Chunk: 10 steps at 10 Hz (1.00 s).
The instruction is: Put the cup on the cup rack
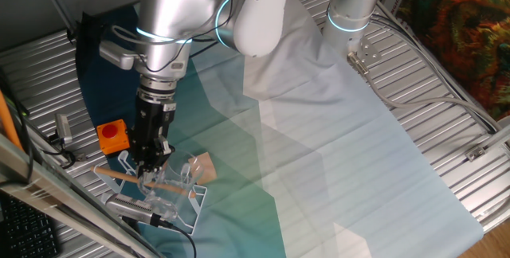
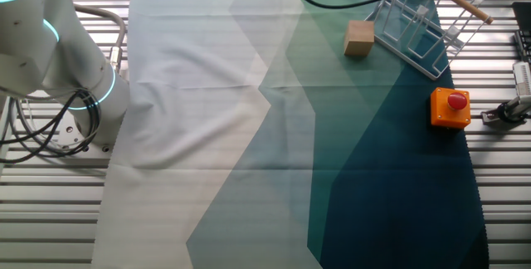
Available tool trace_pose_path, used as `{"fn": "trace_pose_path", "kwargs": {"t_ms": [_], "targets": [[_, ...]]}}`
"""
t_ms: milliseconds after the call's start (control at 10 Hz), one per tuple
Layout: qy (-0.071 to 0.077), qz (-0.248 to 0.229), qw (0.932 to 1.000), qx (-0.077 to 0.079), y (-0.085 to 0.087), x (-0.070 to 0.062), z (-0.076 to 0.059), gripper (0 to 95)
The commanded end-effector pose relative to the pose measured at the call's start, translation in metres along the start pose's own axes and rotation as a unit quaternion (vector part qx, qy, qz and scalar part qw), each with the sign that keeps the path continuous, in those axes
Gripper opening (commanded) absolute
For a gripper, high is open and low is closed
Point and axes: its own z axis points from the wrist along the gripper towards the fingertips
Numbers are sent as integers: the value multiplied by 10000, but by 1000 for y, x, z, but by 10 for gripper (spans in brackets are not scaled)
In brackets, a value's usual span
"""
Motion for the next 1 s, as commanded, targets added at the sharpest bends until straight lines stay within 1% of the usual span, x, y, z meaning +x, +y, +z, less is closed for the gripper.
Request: {"fn": "trace_pose_path", "kwargs": {"t_ms": [100,700,900,1000], "targets": [[-41,-14,10000,5,0,0,2,0],[-79,-34,10000,-23,-1,0,3,0],[-141,-39,9999,-44,-1,0,3,0],[-150,-44,9999,-38,-1,1,3,0]]}}
